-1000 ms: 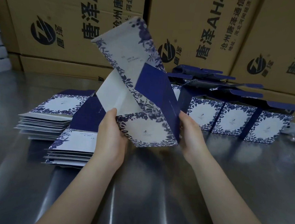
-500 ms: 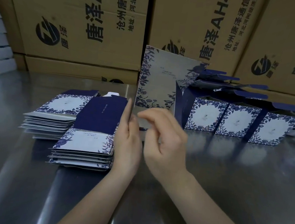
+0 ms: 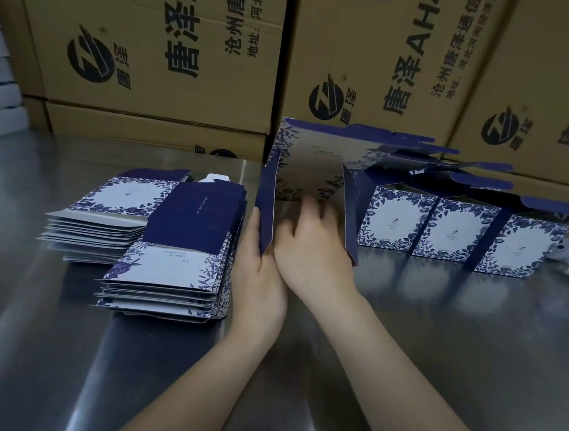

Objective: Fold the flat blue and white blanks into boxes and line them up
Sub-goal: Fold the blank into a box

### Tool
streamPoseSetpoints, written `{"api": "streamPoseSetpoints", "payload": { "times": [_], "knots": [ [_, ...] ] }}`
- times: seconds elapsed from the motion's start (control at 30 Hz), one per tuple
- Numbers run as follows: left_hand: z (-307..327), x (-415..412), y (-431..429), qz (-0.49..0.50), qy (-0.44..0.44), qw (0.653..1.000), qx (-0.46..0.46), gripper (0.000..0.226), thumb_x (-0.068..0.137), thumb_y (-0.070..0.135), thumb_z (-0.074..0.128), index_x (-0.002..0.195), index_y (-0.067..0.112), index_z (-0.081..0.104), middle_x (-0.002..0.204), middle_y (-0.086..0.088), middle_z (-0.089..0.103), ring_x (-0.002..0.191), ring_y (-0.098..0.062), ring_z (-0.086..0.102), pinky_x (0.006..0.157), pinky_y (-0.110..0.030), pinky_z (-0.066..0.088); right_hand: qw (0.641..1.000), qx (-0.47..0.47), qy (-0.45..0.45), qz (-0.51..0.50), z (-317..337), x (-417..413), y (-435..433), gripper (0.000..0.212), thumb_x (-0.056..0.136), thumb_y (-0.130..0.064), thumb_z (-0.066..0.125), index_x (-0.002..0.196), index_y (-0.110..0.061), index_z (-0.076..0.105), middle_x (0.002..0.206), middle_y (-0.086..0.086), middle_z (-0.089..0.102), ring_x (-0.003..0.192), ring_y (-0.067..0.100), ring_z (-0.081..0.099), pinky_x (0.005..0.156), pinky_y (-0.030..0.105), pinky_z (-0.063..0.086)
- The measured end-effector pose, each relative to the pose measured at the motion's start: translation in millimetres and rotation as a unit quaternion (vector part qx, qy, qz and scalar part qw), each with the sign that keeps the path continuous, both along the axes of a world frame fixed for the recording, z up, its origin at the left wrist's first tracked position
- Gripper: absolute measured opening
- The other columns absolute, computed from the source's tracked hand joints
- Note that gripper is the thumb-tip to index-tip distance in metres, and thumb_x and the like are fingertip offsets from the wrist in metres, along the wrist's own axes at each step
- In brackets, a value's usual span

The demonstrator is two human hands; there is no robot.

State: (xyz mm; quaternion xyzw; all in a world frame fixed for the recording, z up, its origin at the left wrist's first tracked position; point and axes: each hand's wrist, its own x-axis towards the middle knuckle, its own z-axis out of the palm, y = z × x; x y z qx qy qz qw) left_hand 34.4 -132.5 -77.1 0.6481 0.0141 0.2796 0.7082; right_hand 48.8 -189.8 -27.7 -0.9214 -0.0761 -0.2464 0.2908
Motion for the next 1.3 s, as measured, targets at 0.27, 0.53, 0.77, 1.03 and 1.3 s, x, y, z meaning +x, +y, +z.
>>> {"api": "streamPoseSetpoints", "payload": {
  "times": [0.27,0.53,0.77,1.03,1.3],
  "knots": [
    [-7,1,-7,0.019,0.033,0.999,0.005,0.052,0.104,0.012,0.038,0.151,0.034,0.037,0.15,0.019,0.043,0.138,0.0,0.037,0.109,-0.016,0.027,0.978,-0.046,0.204,0.019,12,34,2,0.014,0.097,-0.022,0.046,0.086,-0.015,0.051,0.094,0.006,0.057,0.078,0.021,0.052,0.068,0.03,0.041],
    [-7,-2,-5,0.039,0.032,0.999,-0.011,0.052,0.102,0.008,0.038,0.146,0.034,0.045,0.145,0.017,0.05,0.135,-0.003,0.042,0.115,-0.026,0.032,0.942,-0.188,0.266,0.084,10,48,11,0.029,0.103,-0.021,0.036,0.117,-0.008,0.058,0.119,0.013,0.06,0.105,0.028,0.058,0.082,0.031,0.042],
    [-8,2,-5,0.052,0.046,0.997,-0.038,0.048,0.1,0.006,0.038,0.141,0.025,0.054,0.14,0.007,0.058,0.131,-0.01,0.05,0.115,-0.037,0.037,0.91,-0.292,0.288,0.051,1,55,13,0.027,0.099,-0.02,0.042,0.12,-0.009,0.055,0.122,0.015,0.054,0.11,0.033,0.055,0.096,0.044,0.047],
    [-7,2,-4,0.063,0.05,0.996,-0.026,0.046,0.101,0.009,0.038,0.141,0.025,0.053,0.141,0.004,0.057,0.132,-0.014,0.048,0.114,-0.037,0.036,0.973,-0.17,0.145,0.065,-4,58,13,0.019,0.099,-0.024,0.045,0.098,-0.017,0.063,0.113,0.011,0.061,0.101,0.025,0.058,0.077,0.031,0.045],
    [-6,4,-4,0.066,0.078,0.994,-0.029,0.041,0.101,0.013,0.039,0.137,0.019,0.057,0.133,-0.005,0.062,0.126,-0.022,0.054,0.11,-0.042,0.04,0.945,-0.201,0.25,0.065,-12,75,20,0.05,0.1,-0.019,0.039,0.144,0.003,0.03,0.15,0.023,0.027,0.133,0.036,0.036,0.111,0.043,0.032]
  ]
}}
